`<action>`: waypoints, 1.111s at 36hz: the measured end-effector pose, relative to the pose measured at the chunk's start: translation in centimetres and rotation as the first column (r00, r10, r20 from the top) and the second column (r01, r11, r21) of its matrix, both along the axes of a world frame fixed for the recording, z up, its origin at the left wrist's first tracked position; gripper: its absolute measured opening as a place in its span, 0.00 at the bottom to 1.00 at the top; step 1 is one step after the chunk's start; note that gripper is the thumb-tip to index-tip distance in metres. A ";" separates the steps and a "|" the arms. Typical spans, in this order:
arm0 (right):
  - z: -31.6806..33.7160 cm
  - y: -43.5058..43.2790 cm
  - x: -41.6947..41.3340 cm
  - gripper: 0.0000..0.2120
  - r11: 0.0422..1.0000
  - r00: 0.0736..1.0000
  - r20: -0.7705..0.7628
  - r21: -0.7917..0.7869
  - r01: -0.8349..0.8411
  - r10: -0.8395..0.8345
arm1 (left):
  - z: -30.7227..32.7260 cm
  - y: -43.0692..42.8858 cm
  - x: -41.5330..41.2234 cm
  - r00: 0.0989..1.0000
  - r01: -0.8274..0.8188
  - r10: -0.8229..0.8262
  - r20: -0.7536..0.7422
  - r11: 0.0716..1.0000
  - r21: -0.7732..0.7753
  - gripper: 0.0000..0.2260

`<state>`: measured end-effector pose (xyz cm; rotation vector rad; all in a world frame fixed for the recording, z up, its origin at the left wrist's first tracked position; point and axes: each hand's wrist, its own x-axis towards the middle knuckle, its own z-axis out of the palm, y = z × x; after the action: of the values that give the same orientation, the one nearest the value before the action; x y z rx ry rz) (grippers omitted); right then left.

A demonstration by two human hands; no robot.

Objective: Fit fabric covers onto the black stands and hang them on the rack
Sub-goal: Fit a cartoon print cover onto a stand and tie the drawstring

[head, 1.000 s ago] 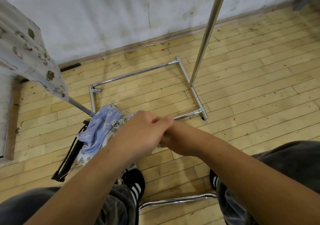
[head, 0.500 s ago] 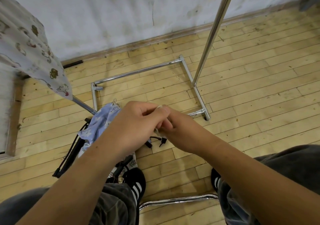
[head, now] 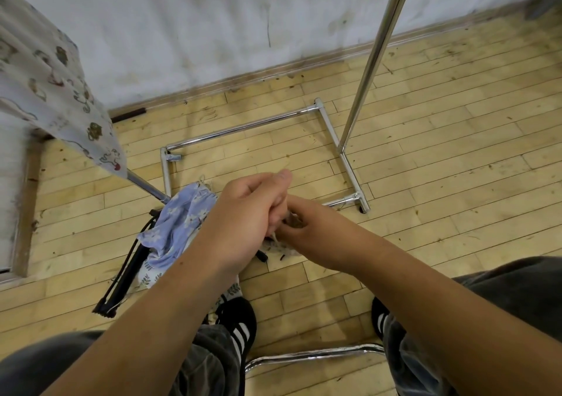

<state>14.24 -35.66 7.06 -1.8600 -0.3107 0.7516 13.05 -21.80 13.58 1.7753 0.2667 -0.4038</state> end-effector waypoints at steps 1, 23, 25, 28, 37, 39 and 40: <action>0.1 0.0 0.1 0.09 1.000 1.000 -0.006 0.014 -0.001 0.001 | 0.0 0.0 0.0 1.000 -0.007 0.007 0.007 1.000 -0.012 0.22; -0.1 0.3 0.0 0.27 0.997 0.998 0.034 -0.042 0.063 -0.062 | -0.1 -0.5 -1.6 0.995 0.022 -0.021 0.100 1.000 -0.010 0.22; -0.2 0.4 -0.1 0.26 0.996 0.993 0.091 -0.049 0.079 -0.074 | -0.1 -0.4 -1.5 0.995 0.049 -0.052 0.084 0.998 0.039 0.23; -0.3 0.2 -0.2 0.12 0.994 0.992 0.060 0.020 0.109 -0.110 | 0.4 0.1 -1.1 0.981 0.162 -0.183 0.068 0.959 0.234 0.22; 0.7 -1.0 0.3 0.13 0.988 0.967 0.212 -0.023 0.150 -0.142 | 1.3 2.9 -1.1 0.943 0.228 -0.295 0.152 0.910 0.347 0.10; 0.7 -1.0 0.1 0.17 0.993 0.954 0.284 -0.048 0.112 -0.094 | 1.4 3.2 -1.6 0.938 0.251 -0.319 0.137 0.896 0.366 0.09; 0.6 -1.0 0.0 0.18 0.994 0.947 0.318 -0.073 0.080 -0.053 | 1.4 3.2 -1.9 0.936 0.263 -0.328 0.129 0.893 0.365 0.09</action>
<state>14.23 -36.66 7.65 -2.0622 -0.4225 0.4233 11.13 -18.55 14.97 2.1939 -0.0802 -0.4208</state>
